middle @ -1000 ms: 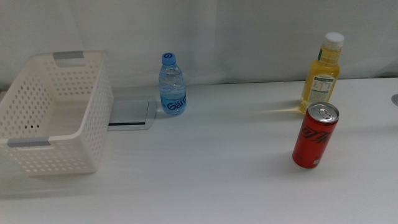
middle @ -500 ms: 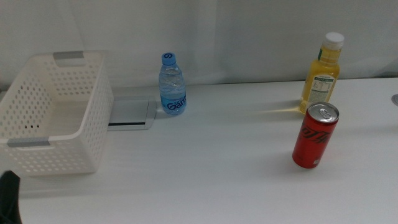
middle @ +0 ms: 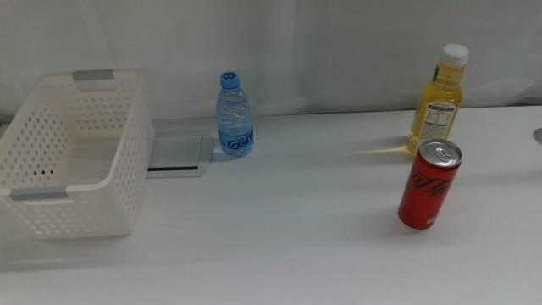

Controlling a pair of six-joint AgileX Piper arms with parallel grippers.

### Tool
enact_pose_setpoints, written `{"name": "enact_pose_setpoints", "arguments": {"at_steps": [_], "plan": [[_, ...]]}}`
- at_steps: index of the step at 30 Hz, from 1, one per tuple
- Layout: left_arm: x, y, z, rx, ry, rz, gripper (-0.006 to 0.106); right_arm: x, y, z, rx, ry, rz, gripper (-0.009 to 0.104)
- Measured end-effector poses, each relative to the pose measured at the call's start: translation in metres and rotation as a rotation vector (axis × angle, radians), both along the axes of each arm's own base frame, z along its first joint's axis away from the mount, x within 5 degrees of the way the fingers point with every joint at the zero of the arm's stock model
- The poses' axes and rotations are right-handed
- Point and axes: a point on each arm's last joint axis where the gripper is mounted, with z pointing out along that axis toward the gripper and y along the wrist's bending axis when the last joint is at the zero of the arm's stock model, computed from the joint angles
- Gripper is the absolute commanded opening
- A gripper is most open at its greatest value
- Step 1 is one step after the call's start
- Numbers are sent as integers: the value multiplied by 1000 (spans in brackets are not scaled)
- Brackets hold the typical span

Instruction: Use arms to grab the bottles and put them into the dustbin to the left of the table.

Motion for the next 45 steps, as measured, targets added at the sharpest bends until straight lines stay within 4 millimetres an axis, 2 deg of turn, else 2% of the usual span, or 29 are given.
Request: {"name": "enact_pose_setpoints", "arguments": {"at_steps": [5,6,7,9,13,17,20,21,27,30,38,45], "plan": [[16,-12,17,12,51,-130,91,0,0,0,0,0,0,-2],[21,-16,19,24,79,-165,91,0,0,0,0,0,0,-2],[37,-27,24,56,143,-238,91,0,0,0,0,0,0,-2],[49,-34,28,74,171,-273,91,0,0,0,2,0,0,-2],[73,-47,27,104,200,-312,91,0,0,0,6,0,1,-2],[97,-60,17,109,212,-339,91,0,0,0,6,0,1,-2],[116,-73,4,124,243,-372,91,0,0,0,6,0,1,-2],[127,-83,-6,134,267,-395,91,0,0,0,6,0,1,-2],[160,-117,-43,155,308,-464,91,0,0,0,6,0,1,-2],[175,-128,-65,140,337,-466,91,0,0,0,6,2,1,-2],[213,-144,-133,98,394,-418,91,0,0,0,6,2,1,-2],[233,-141,-173,98,341,-290,91,0,0,0,8,2,1,-2]]}}
